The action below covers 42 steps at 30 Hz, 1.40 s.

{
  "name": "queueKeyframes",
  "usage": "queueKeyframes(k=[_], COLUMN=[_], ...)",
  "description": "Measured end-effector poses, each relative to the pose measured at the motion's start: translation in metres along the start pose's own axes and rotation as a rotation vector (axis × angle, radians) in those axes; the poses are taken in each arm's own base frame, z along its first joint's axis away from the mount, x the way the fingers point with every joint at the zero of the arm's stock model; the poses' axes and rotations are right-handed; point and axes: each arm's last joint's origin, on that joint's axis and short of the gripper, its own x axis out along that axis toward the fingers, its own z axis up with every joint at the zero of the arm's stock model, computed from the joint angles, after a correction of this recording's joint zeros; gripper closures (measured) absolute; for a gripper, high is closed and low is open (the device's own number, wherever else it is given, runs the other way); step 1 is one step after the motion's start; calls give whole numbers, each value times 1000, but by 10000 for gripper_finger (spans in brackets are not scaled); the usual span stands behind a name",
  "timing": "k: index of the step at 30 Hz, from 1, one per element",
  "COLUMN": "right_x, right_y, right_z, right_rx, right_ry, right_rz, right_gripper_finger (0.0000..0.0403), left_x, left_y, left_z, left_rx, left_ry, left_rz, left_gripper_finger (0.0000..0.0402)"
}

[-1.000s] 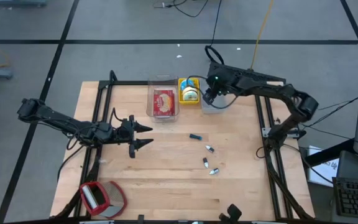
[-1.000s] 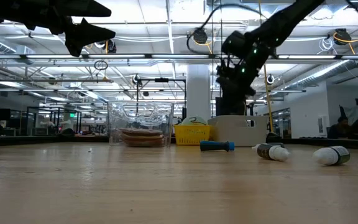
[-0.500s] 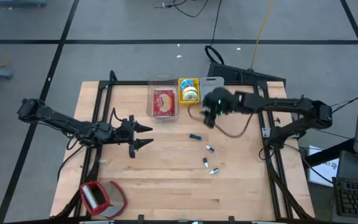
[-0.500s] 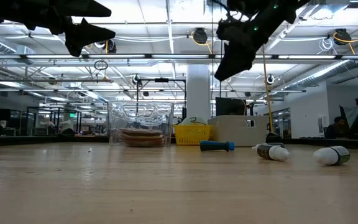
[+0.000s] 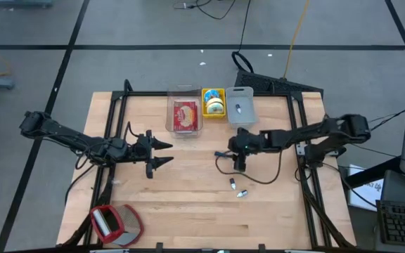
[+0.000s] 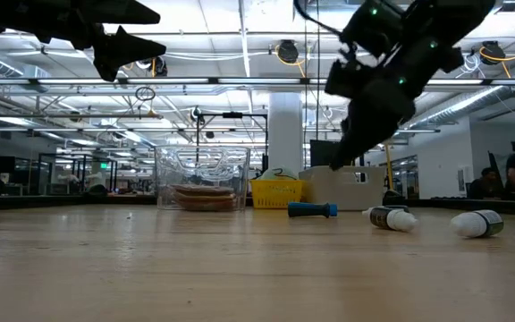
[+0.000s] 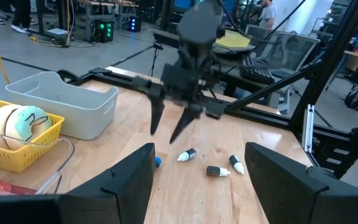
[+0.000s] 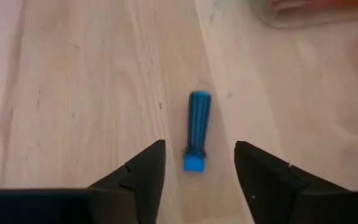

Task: Pick & Place Food Item
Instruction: Put the big blue food coloring bottle into the grey bin

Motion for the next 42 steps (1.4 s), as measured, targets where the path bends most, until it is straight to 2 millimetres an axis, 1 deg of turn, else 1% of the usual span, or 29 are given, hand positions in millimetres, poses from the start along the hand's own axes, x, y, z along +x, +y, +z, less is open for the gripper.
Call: queueKeyframes(k=[4,8,11,14,19,32,42], right_x=[23,44,55,60,61,61,61], right_y=[4,8,8,8,8,7,7], right_z=[-10,-15,-21,-23,-24,-25,-25], right_rx=[3,2,4,6,32,55,53], right_ry=[67,72,99,106,114,123,125], right_rz=[2,9,6,5,0,-5,-6], right_gripper_finger=[188,156,146,147,168,253,291], left_x=[0,0,0,0,0,0,0], left_y=[0,0,0,0,0,0,0], left_z=[0,1,1,1,1,1,1], left_rx=[-1,-2,-2,-2,-2,-2,-2], left_ry=[-2,-6,-5,-5,-5,-5,-5], left_rz=[0,-1,-1,-1,-1,-1,-1], left_gripper_finger=[149,149,149,149,149,149,149])
